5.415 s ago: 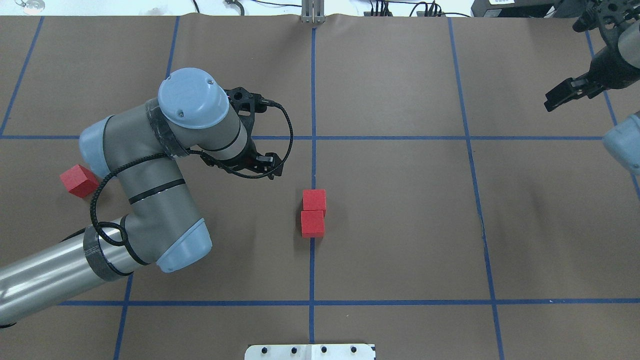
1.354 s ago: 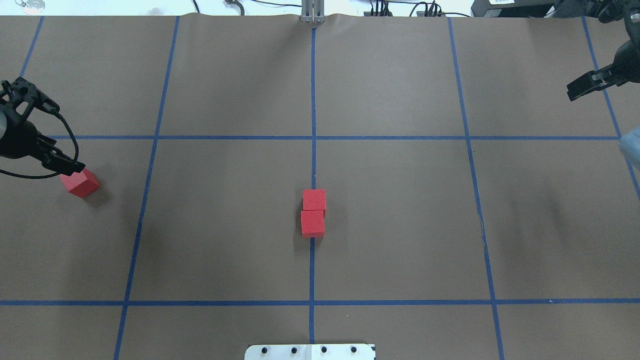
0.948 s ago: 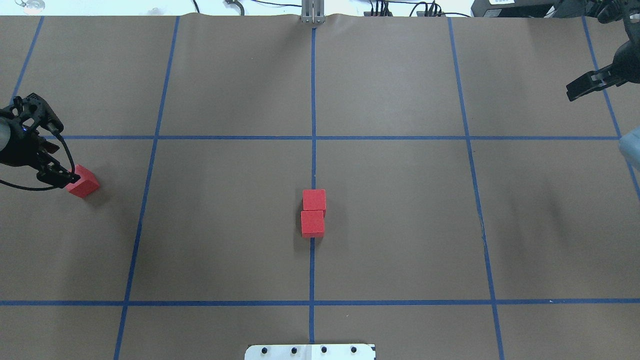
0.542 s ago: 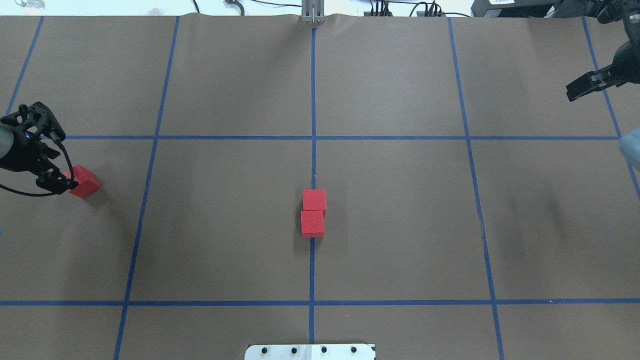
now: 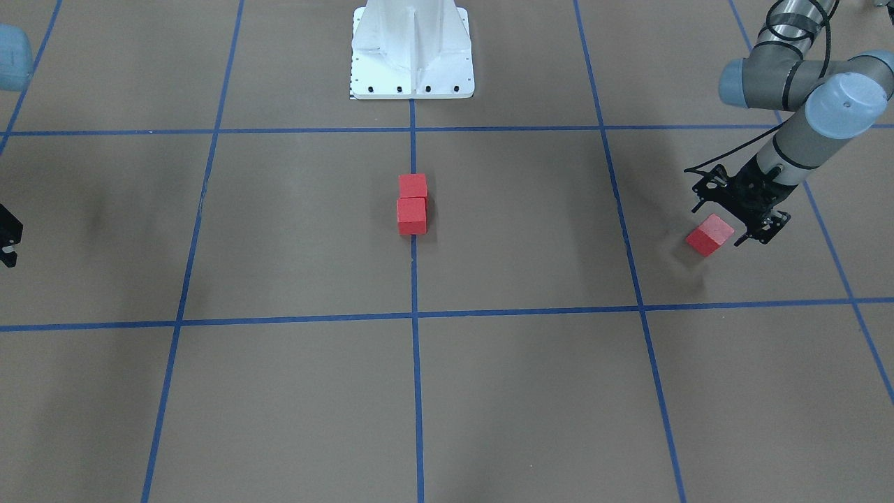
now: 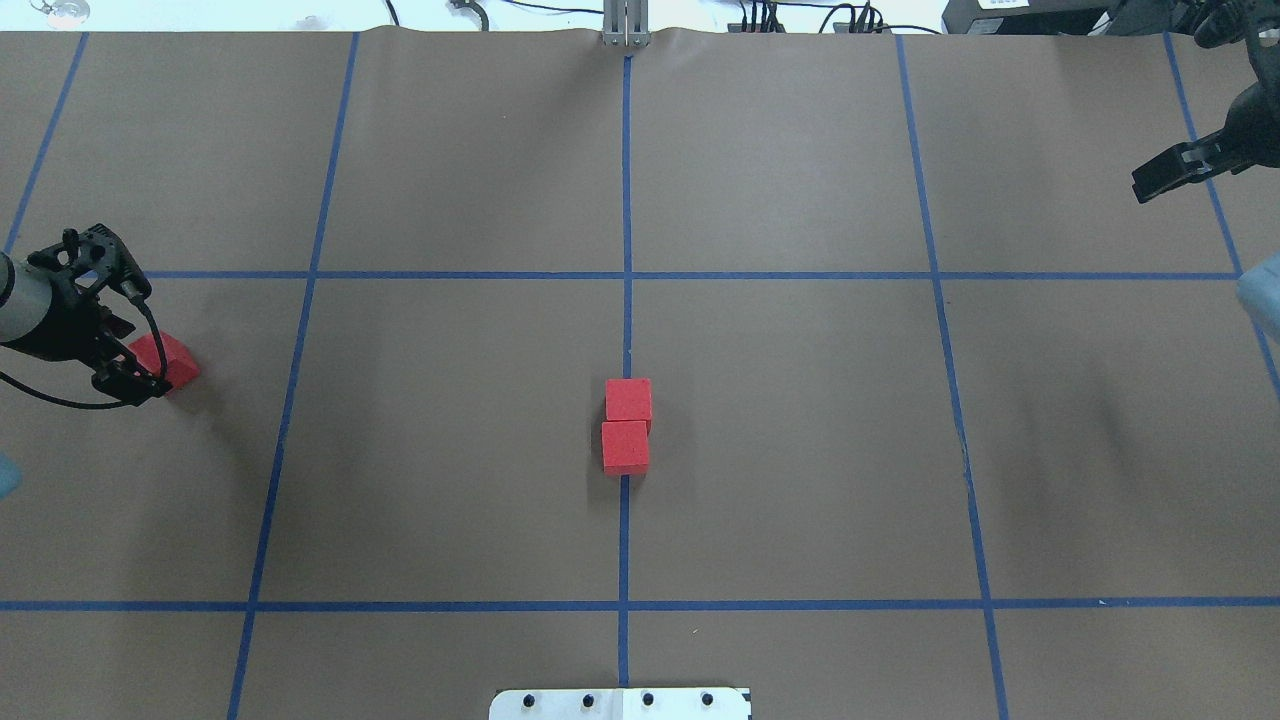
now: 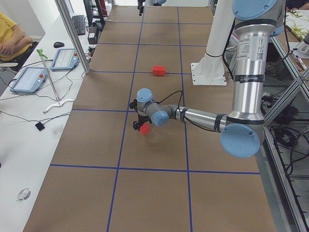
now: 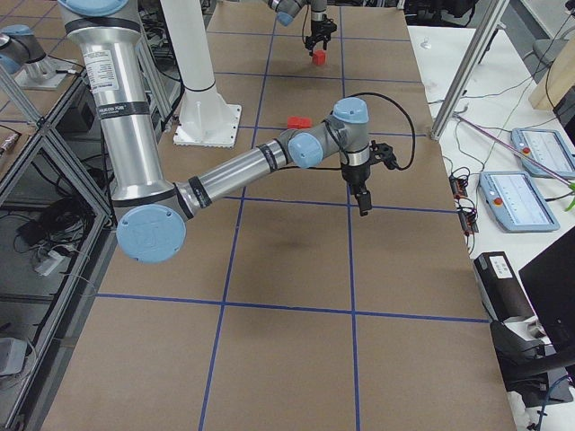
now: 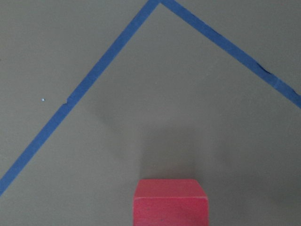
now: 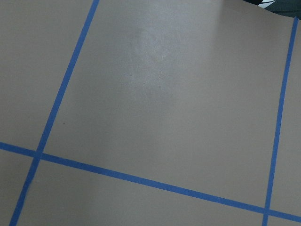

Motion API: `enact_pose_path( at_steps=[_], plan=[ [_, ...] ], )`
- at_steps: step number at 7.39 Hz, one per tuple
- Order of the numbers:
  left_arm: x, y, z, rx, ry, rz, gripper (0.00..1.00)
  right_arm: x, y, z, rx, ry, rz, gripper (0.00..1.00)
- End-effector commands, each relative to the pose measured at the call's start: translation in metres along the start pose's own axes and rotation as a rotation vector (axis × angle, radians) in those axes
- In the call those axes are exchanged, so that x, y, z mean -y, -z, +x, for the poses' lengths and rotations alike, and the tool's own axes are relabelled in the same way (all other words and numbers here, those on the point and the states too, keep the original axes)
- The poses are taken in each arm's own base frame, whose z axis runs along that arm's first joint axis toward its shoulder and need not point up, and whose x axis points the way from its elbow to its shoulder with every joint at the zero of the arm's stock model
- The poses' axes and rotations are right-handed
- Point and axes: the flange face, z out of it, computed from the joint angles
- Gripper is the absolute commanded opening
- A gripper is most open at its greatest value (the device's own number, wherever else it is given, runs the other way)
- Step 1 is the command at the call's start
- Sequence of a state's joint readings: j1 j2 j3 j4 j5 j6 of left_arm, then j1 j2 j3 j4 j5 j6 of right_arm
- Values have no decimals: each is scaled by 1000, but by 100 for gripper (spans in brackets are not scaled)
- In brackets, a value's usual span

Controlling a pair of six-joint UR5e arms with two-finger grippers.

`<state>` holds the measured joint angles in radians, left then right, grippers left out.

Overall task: Form red blocks into L shape at center
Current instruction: 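Lower the left gripper onto the outermost red cube and grasp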

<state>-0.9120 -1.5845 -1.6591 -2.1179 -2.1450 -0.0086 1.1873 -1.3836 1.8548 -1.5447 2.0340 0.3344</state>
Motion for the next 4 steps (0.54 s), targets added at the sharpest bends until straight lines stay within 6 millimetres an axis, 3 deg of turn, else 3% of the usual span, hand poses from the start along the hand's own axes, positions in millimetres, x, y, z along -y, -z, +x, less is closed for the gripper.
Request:
enact_pose_path(
  at_steps=[1,3,4],
  plan=[
    [-1,-10,6,-12,4,-18,93,0,-1,0,-1,-1,-2,100],
    [0,-15,3,-12,8,-25,86,0,-1,1,-1,-1,-3,100],
    [0,-16,3,-15,8,-27,73,0,-1,1,-1,-1,-3,100]
  ],
)
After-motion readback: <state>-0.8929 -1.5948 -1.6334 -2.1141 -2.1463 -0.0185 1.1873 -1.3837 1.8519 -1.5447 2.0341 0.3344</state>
